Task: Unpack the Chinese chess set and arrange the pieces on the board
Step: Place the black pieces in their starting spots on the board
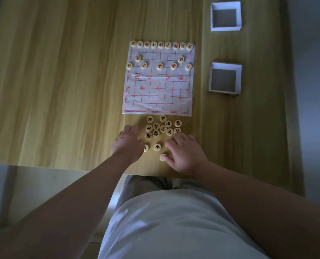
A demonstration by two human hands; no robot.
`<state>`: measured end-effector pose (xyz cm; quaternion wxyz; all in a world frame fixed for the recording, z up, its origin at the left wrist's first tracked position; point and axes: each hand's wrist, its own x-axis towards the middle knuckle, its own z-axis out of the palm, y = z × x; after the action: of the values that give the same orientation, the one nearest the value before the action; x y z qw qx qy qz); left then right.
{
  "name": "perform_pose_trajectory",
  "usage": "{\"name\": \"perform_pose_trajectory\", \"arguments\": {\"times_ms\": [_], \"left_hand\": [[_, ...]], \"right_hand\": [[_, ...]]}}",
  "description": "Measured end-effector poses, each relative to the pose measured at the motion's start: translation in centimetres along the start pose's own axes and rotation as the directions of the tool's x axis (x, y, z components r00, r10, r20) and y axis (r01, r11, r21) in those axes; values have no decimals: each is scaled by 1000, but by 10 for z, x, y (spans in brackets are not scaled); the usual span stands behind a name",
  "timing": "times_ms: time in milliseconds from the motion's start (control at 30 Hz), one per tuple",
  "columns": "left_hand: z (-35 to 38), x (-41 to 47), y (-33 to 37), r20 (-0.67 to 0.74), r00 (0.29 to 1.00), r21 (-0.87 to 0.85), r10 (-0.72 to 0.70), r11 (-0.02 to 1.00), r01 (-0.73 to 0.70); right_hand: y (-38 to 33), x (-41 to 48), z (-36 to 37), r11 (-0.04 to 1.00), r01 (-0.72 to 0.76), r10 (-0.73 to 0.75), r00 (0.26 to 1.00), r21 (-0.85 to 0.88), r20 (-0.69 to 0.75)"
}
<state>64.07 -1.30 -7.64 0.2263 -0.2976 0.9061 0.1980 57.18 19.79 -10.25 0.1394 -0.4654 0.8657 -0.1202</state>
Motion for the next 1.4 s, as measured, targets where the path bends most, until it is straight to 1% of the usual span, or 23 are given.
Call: {"name": "perform_pose_trajectory", "arguments": {"times_ms": [67, 133, 233, 300, 433, 533, 667, 900, 1033, 1100, 1133, 1200, 1300, 1400], "left_hand": [[-2, 2, -1, 20, 1000, -20, 2, 1000, -1], [-2, 7, -7, 35, 999, -38, 29, 999, -27], [0, 10, -18, 56, 994, -75, 95, 993, -90], [2, 11, -26, 70, 984, -79, 165, 984, -160], [6, 11, -35, 87, 933, -25, 349, 937, -348], [11, 9, -38, 81, 907, 31, 413, 909, -416], [13, 9, -41, 16, 912, 11, 409, 912, -409], [11, 19, -46, 5, 929, -77, 369, 927, -368], [6, 24, -37, 25, 946, -100, 323, 942, -319], [2, 25, -32, 0, 961, -127, 276, 953, -274], [0, 26, -28, -19, 969, -129, 245, 961, -245], [-4, 29, -16, -59, 975, -76, 216, 973, -220], [-10, 38, 2, -104, 964, -3, 243, 970, -245], [-11, 45, 20, -71, 955, 53, 289, 957, -286]], "right_hand": [[-7, 3, 3, 998, 56, -56, 998, -9, 41], [-12, 8, 8, 998, 53, -52, 997, -24, 59], [-16, 12, 13, 998, -46, 48, 998, -36, 38], [-19, 16, 13, 990, -131, 132, 991, -57, 14], [-25, 20, 12, 966, -253, 252, 967, -57, -25], [-36, 22, 10, 952, -304, 303, 953, -28, -24], [-46, 25, 5, 914, -402, 404, 913, 51, -47], [-33, 28, -2, 829, -544, 555, 829, 133, -66], [-18, 30, -3, 720, -636, 676, 733, 278, -72], [-11, 31, -5, 678, -657, 711, 700, 331, -66], [-7, 31, -6, 668, -658, 716, 695, 346, -61], [1, 32, -9, 660, -660, 717, 696, 360, -39], [9, 37, -10, 679, -638, 684, 730, 363, 4], [19, 40, -11, 710, -603, 632, 773, 364, 47]]}}
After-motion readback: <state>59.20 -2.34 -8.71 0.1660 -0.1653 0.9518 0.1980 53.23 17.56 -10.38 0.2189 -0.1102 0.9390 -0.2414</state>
